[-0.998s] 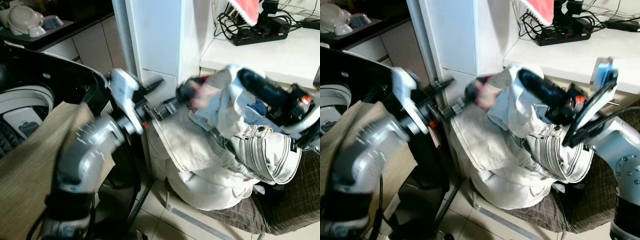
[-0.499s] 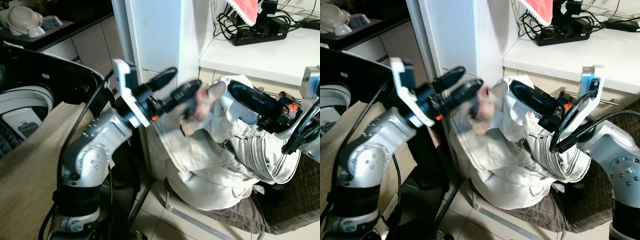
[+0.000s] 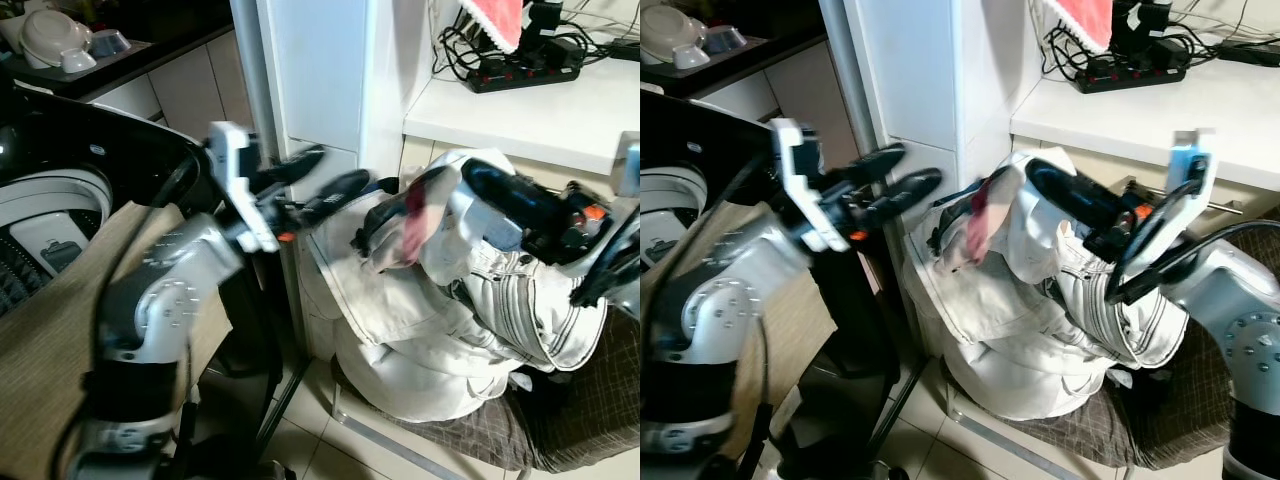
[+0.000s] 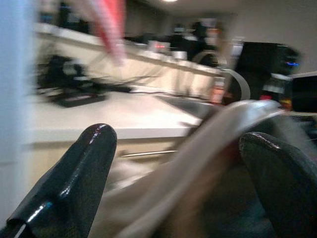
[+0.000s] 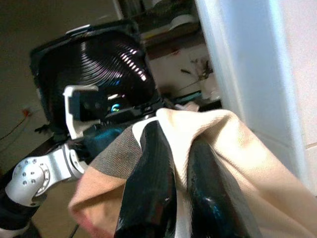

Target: Clothes washing

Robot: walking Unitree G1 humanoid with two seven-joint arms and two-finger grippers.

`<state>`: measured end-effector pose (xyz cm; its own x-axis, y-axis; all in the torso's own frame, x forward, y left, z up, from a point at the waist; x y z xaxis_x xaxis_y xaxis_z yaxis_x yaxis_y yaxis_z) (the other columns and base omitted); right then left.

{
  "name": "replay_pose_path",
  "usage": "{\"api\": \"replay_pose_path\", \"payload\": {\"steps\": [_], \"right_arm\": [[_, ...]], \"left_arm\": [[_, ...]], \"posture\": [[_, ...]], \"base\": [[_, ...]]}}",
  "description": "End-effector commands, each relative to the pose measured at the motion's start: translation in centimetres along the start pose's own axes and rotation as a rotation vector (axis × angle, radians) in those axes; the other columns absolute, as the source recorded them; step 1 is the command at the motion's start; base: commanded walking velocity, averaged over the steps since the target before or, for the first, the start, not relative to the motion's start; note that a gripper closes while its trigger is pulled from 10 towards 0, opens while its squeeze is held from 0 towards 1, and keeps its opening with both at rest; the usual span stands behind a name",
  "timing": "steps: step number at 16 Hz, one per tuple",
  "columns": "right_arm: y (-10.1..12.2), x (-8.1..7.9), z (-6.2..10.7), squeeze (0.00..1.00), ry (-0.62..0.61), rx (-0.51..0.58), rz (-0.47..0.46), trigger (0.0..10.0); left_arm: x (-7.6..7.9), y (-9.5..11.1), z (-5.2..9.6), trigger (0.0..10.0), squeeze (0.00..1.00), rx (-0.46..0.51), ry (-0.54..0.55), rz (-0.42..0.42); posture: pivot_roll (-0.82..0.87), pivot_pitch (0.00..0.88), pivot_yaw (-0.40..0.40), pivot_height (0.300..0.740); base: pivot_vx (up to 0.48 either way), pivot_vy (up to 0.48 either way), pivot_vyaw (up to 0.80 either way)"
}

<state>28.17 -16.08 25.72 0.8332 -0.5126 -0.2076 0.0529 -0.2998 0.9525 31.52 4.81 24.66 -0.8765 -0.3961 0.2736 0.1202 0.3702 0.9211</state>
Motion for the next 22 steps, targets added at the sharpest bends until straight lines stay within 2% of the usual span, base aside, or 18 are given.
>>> {"api": "replay_pose_path", "payload": {"steps": [1, 2, 3, 5, 7, 9, 11, 15, 16, 17, 22], "right_arm": [[0.0, -0.6, -0.6, 0.00, 0.029, -0.021, 0.038, 0.0], [-0.9, -0.6, -0.9, 0.00, 0.026, -0.062, 0.046, 0.0], [-1.0, -0.6, -0.9, 0.00, 0.028, -0.067, 0.049, 0.0], [-0.7, -0.7, -0.9, 0.00, 0.026, -0.059, 0.055, 0.0], [-0.3, -0.5, -0.7, 0.00, 0.012, -0.043, 0.065, 0.0], [-0.1, -0.6, -0.6, 0.00, 0.014, -0.037, 0.070, 0.0], [0.0, -0.9, -0.6, 0.00, 0.038, -0.035, 0.066, 0.0], [-0.1, -0.8, -1.0, 0.00, 0.044, -0.034, 0.064, 0.0], [-0.1, -0.9, -1.1, 0.00, 0.044, -0.033, 0.064, 0.0], [-0.2, -1.0, -1.1, 0.00, 0.048, -0.034, 0.066, 0.0], [0.0, -0.8, -0.9, 0.00, 0.035, -0.037, 0.075, 0.0]], "left_arm": [[1.6, 0.5, -1.1, 10.0, 0.86, 0.013, -0.081, 0.014], [3.5, 0.7, -2.5, 10.0, 0.05, 0.058, -0.171, 0.111], [3.8, 0.7, -2.6, 10.0, 0.00, 0.060, -0.186, 0.131], [4.7, -1.8, -2.9, 10.0, 0.00, -0.062, -0.207, 0.088], [4.1, -3.3, -2.5, 10.0, 0.00, -0.125, -0.168, 0.048], [3.2, -3.2, -1.9, 10.0, 0.00, -0.121, -0.120, 0.055], [2.6, -3.2, -1.6, 10.0, 0.00, -0.133, -0.104, 0.029], [2.8, -3.4, -2.4, 10.0, 0.00, -0.113, -0.099, 0.021], [2.7, -3.4, -2.5, 3.1, 0.00, -0.111, -0.086, 0.026], [2.6, -3.9, -2.6, 0.0, 0.00, -0.131, -0.074, 0.041], [2.3, -4.3, -2.5, 0.0, 0.00, -0.155, -0.066, 0.041]], "posture": [[-0.11, 0.000, 0.082, 0.740], [-0.11, 0.000, 0.082, 0.740], [-0.11, 0.000, 0.082, 0.740], [-0.12, 0.000, 0.090, 0.740], [-0.12, 0.000, 0.100, 0.740], [-0.13, 0.000, 0.101, 0.740], [-0.12, 0.000, 0.090, 0.740], [-0.11, 0.000, 0.086, 0.740], [-0.11, 0.000, 0.086, 0.740], [-0.12, 0.000, 0.088, 0.740], [-0.12, 0.000, 0.091, 0.740]], "base": [[0.000, 0.000, 0.00], [0.000, 0.000, 0.00], [0.000, 0.000, 0.00], [0.000, 0.000, 0.00], [0.000, 0.000, 0.00], [0.000, 0.000, 0.00], [0.000, 0.000, 0.00], [0.000, 0.000, 0.00], [0.000, 0.000, 0.00], [0.000, 0.000, 0.00], [0.000, 0.000, 0.00]]}}
Point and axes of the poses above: a point about 5 cm out from each wrist's last joint towards the gripper, its own z axis pointing back from the gripper into the wrist, its own y axis along the axis of the wrist's last joint, x = y × z, the point moved 5 cm from there along -z, pointing out of the wrist towards the gripper, and after that the axes turned 4 degrees about z, right-handed, at the moved point
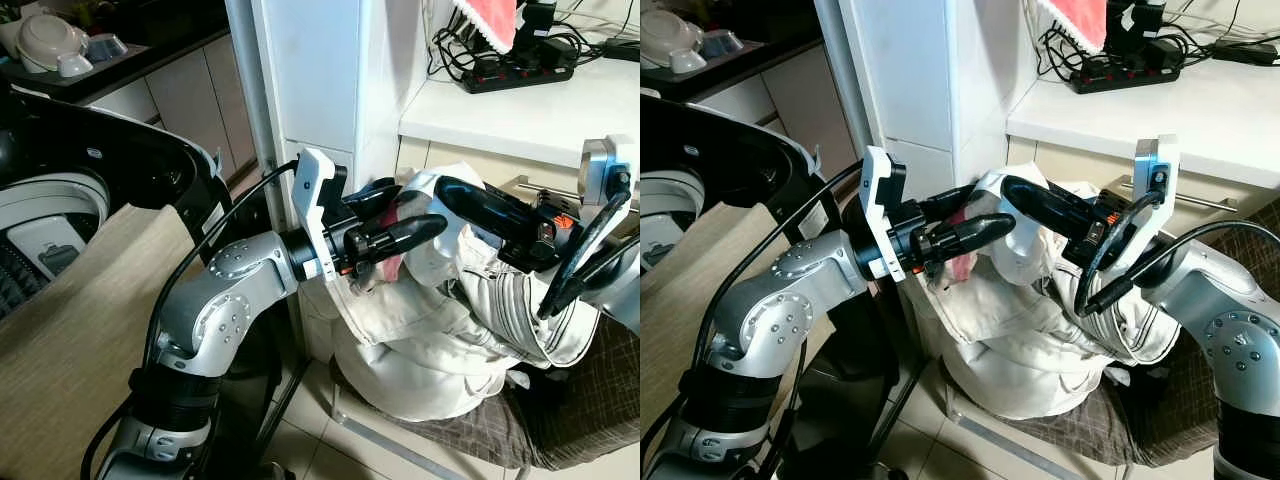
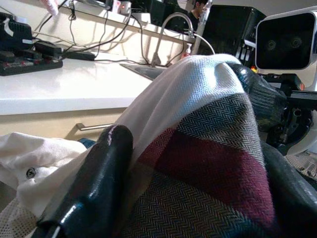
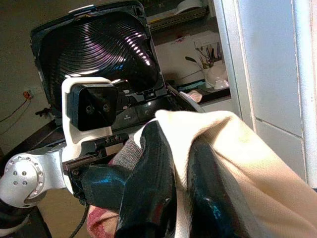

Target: Clothes washing

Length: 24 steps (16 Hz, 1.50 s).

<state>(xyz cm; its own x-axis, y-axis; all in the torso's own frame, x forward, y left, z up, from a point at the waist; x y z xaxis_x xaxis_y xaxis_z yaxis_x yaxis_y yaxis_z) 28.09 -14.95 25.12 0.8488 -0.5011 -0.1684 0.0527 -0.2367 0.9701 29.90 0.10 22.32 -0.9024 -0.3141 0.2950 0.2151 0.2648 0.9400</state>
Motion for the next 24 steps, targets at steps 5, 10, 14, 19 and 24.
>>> {"api": "replay_pose_path", "payload": {"steps": [5, 10, 14, 19, 24], "right_arm": [[0.7, -0.3, -0.1, 0.00, 0.005, 0.009, 0.041, 0.0], [0.8, -0.2, -0.1, 0.00, 0.003, 0.009, 0.044, 0.0], [0.7, 0.4, 0.0, 1.00, -0.044, 0.008, 0.081, 9.9], [1.3, 1.4, 0.2, 1.00, -0.098, 0.048, 0.023, 10.0], [1.2, 2.4, 0.8, 0.00, -0.176, 0.022, 0.050, 10.0]], "left_arm": [[-0.4, 0.1, 0.0, 0.0, 0.00, -0.002, 0.011, -0.008], [-0.9, 0.1, 0.0, 0.0, 0.00, 0.004, 0.030, -0.031], [-1.3, 0.2, 0.0, 0.0, 0.00, 0.004, 0.047, -0.047], [-2.5, 0.3, 0.3, 0.0, 0.00, 0.009, 0.109, -0.065], [-4.3, 2.6, 2.2, 0.0, 0.00, 0.088, 0.178, -0.085]], "posture": [[-0.12, 0.000, 0.093, 0.740], [-0.12, 0.000, 0.098, 0.740], [-0.12, 0.000, 0.102, 0.740], [-0.12, 0.000, 0.105, 0.740], [-0.12, 0.000, 0.100, 0.740]], "base": [[0.000, 0.000, 0.00], [0.000, 0.000, 0.00], [0.000, 0.000, 0.00], [0.000, 0.000, 0.00], [0.000, 0.000, 0.00]]}}
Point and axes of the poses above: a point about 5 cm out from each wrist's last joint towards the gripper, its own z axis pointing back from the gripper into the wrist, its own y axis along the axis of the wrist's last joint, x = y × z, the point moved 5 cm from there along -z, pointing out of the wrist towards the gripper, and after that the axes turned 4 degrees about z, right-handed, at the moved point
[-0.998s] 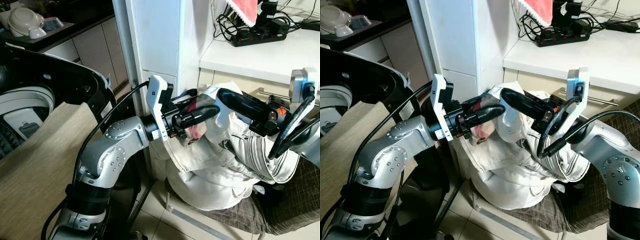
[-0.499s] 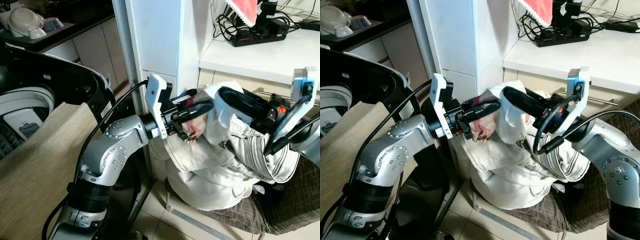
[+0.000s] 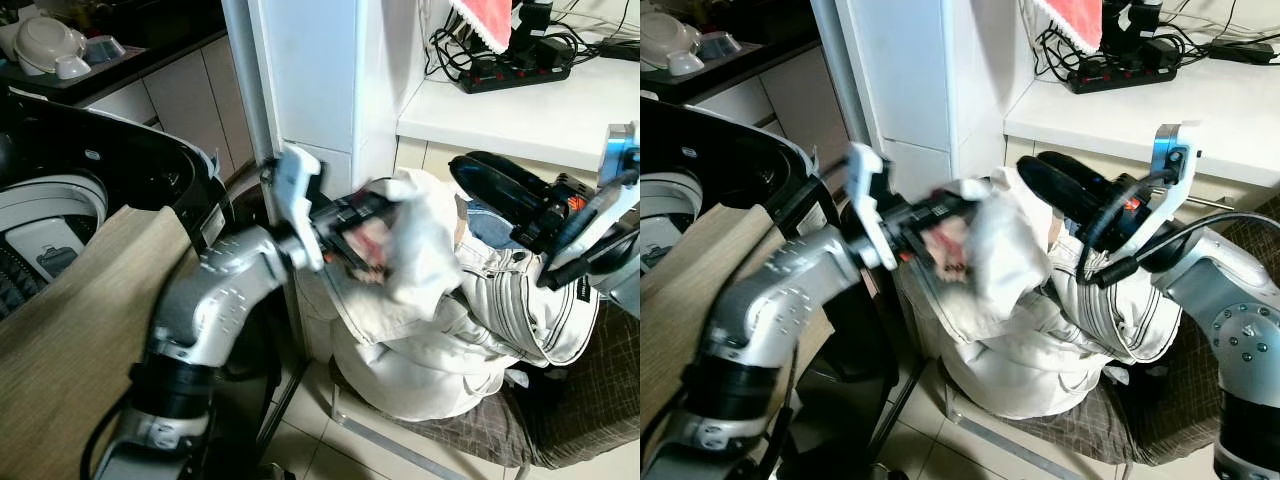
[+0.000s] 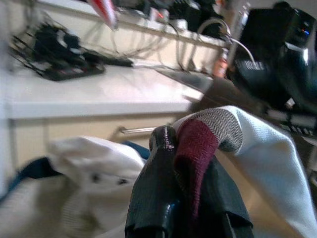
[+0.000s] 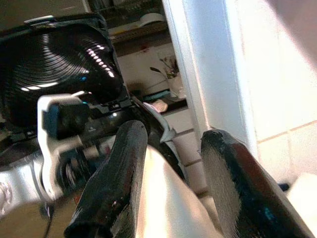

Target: Clothes washing

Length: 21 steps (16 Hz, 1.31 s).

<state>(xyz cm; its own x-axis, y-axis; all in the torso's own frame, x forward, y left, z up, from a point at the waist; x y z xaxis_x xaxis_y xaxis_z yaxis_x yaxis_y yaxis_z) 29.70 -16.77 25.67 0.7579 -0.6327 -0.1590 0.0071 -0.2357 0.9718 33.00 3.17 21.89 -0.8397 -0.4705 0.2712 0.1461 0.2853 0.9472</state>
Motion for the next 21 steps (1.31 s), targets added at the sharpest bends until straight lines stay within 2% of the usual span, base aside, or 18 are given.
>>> {"api": "replay_pose_path", "payload": {"steps": [1, 2, 4, 5, 6, 7, 8, 9, 10, 11, 12, 13, 15, 16, 17, 18, 20, 21], "right_arm": [[0.1, 0.1, 0.3, 0.00, -0.015, -0.002, 0.015, 10.0], [-0.5, 0.0, 0.3, 0.00, -0.020, -0.028, 0.041, 10.0], [-2.1, -0.6, 0.2, 0.00, -0.009, -0.102, 0.066, 10.0], [-2.3, -0.8, 0.1, 0.00, -0.003, -0.107, 0.070, 10.0], [-2.3, -0.9, -0.1, 0.00, 0.000, -0.101, 0.070, 10.0], [-2.2, -0.9, -0.4, 0.00, -0.004, -0.085, 0.080, 10.0], [-2.1, -0.5, -0.6, 0.00, -0.026, -0.078, 0.085, 10.0], [-2.1, -0.4, -0.7, 0.00, -0.032, -0.075, 0.090, 10.0], [-1.8, -0.4, -0.9, 0.00, -0.032, -0.062, 0.097, 10.0], [-1.7, -0.5, -0.9, 0.00, -0.030, -0.054, 0.100, 10.0], [-1.6, -0.7, -1.1, 0.00, -0.025, -0.045, 0.106, 10.0], [-1.7, -0.9, -1.2, 0.00, -0.022, -0.043, 0.104, 10.0], [-2.3, -1.5, -1.6, 0.00, 0.003, -0.058, 0.103, 10.0], [-2.8, -2.0, -1.8, 0.00, 0.026, -0.081, 0.108, 10.0], [-4.3, -3.5, -2.4, 0.00, 0.101, -0.160, 0.140, 10.0], [-5.1, -4.6, -2.6, 0.00, 0.149, -0.196, 0.153, 10.0], [-5.7, -6.6, -3.2, 0.00, 0.225, -0.223, 0.161, 10.0], [-5.6, -7.4, -3.6, 0.00, 0.252, -0.210, 0.155, 10.0]], "left_arm": [[-0.8, 2.0, 0.7, 0.0, 0.00, 0.054, 0.018, -0.028], [-2.4, 4.4, 2.3, 0.0, 0.00, 0.108, 0.051, -0.052], [-6.1, 10.0, 5.4, 0.0, 0.00, 0.169, 0.210, -0.215], [-8.5, 13.7, 7.3, 0.0, 0.00, 0.197, 0.357, -0.348], [-9.9, 17.0, 9.0, 0.0, 0.00, 0.225, 0.468, -0.452], [-10.8, 23.2, 12.4, 0.0, 0.00, 0.289, 0.647, -0.653], [-10.7, 28.9, 15.9, 0.0, 0.00, 0.385, 0.867, -0.816], [-10.4, 30.6, 17.1, 0.0, 0.00, 0.424, 0.950, -0.870], [-8.6, 34.6, 20.3, 0.0, 0.00, 0.489, 1.188, -1.092], [-7.5, 36.0, 21.4, 0.0, 0.00, 0.529, 1.261, -1.180], [-8.5, 35.3, 21.0, 0.0, 0.00, 0.454, 1.268, -1.203], [-9.8, 33.9, 20.3, 0.0, 0.00, 0.371, 1.248, -1.176], [-14.0, 28.6, 18.5, 0.0, 0.00, 0.158, 1.178, -1.023], [-16.2, 24.6, 17.4, 4.0, 0.00, 0.004, 1.116, -0.946], [-19.3, 17.4, 16.9, 9.9, 0.00, -0.251, 1.071, -0.816], [-20.3, 14.7, 17.4, 10.0, 0.00, -0.339, 1.084, -0.755], [-21.3, 11.3, 18.7, 10.0, 0.00, -0.435, 1.131, -0.650], [-21.7, 10.4, 19.8, 10.0, 1.00, -0.455, 1.189, -0.592]], "posture": [[-0.12, 0.000, 0.100, 0.740], [-0.12, 0.000, 0.094, 0.740], [-0.11, 0.000, 0.090, 0.740], [-0.10, 0.000, 0.091, 0.740], [-0.09, 0.000, 0.091, 0.740], [-0.09, 0.000, 0.090, 0.740], [-0.09, 0.000, 0.094, 0.740], [-0.09, 0.000, 0.094, 0.740], [-0.08, 0.000, 0.095, 0.740], [-0.08, 0.000, 0.099, 0.740], [-0.08, 0.000, 0.098, 0.740], [-0.08, 0.000, 0.098, 0.740], [-0.07, 0.000, 0.095, 0.740], [-0.07, 0.000, 0.095, 0.740], [-0.08, 0.000, 0.095, 0.740], [-0.08, 0.000, 0.098, 0.740], [-0.08, 0.000, 0.094, 0.740], [-0.08, 0.000, 0.092, 0.740]], "base": [[0.000, 0.000, 0.00], [0.000, 0.000, 0.00], [0.000, 0.000, 0.00], [0.000, 0.000, 0.00], [0.000, 0.000, 0.00], [0.000, 0.000, 0.00], [0.000, 0.000, 0.00], [0.000, 0.000, 0.00], [0.000, 0.000, 0.00], [0.000, 0.000, 0.00], [0.000, 0.000, 0.00], [0.000, 0.000, 0.00], [0.000, 0.000, 0.00], [0.000, 0.000, 0.00], [0.000, 0.000, 0.00], [0.000, 0.000, 0.00], [0.000, 0.000, 0.00], [0.000, 0.000, 0.00]]}}
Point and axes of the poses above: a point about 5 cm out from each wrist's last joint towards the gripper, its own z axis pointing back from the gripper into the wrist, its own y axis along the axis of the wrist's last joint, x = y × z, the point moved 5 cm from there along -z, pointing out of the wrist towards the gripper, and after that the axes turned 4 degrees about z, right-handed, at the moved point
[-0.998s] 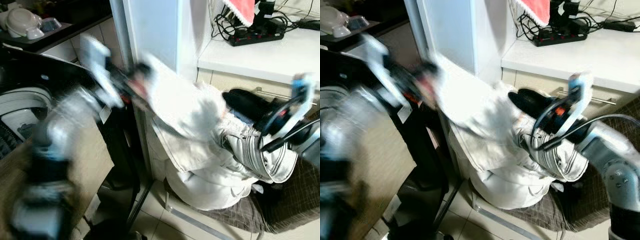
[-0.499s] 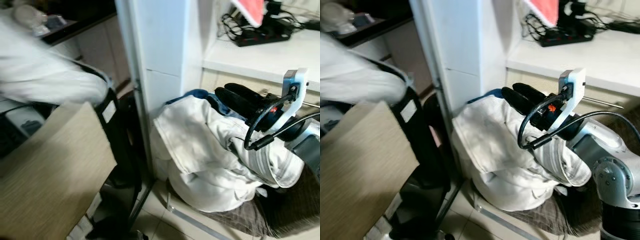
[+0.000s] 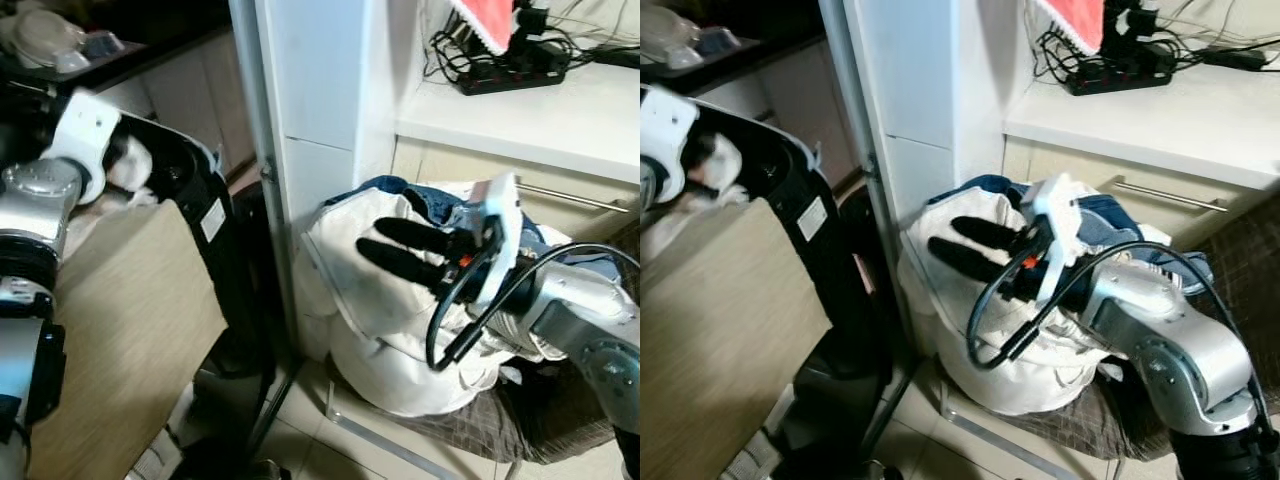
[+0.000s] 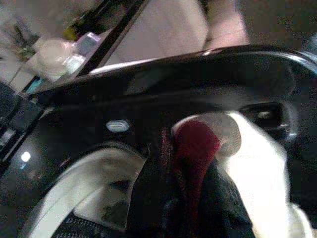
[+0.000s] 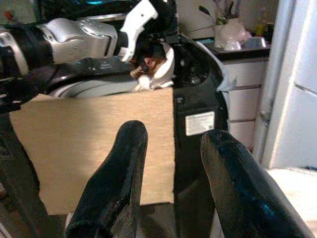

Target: Clothes washing

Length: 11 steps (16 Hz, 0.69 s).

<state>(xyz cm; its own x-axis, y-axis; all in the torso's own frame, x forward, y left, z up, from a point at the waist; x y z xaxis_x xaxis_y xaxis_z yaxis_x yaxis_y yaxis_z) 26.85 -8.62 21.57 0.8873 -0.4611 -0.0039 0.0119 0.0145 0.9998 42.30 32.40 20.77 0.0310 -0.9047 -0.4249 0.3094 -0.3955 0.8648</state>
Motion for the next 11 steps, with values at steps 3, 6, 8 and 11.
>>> {"api": "replay_pose_path", "payload": {"steps": [3, 6, 8, 11], "right_arm": [[0.6, -1.2, -0.8, 0.00, 0.056, 0.006, 0.019, 10.0], [0.5, -1.2, -0.8, 0.00, 0.063, -0.006, 0.029, 10.0], [0.3, -1.2, -0.8, 0.00, 0.072, -0.022, 0.023, 10.0], [-0.2, -0.6, -1.1, 0.00, 0.022, -0.045, 0.037, 10.0]], "left_arm": [[-2.6, -0.3, 0.6, 10.0, 1.00, -0.053, 0.083, 0.022], [-2.5, -0.2, 0.8, 10.0, 1.00, -0.074, 0.032, 0.020], [-0.4, -1.4, 0.8, 10.0, 1.00, -0.138, -0.124, -0.035], [0.0, -0.3, 0.6, 10.0, 1.00, -0.087, -0.107, -0.045]], "posture": [[-0.09, 0.000, 0.090, 0.740], [-0.08, 0.000, 0.086, 0.740], [-0.09, 0.000, 0.087, 0.740], [-0.09, 0.000, 0.084, 0.740]], "base": [[0.000, 0.000, 0.00], [0.000, 0.000, 0.00], [0.000, 0.000, 0.00], [0.000, 0.000, 0.00]]}}
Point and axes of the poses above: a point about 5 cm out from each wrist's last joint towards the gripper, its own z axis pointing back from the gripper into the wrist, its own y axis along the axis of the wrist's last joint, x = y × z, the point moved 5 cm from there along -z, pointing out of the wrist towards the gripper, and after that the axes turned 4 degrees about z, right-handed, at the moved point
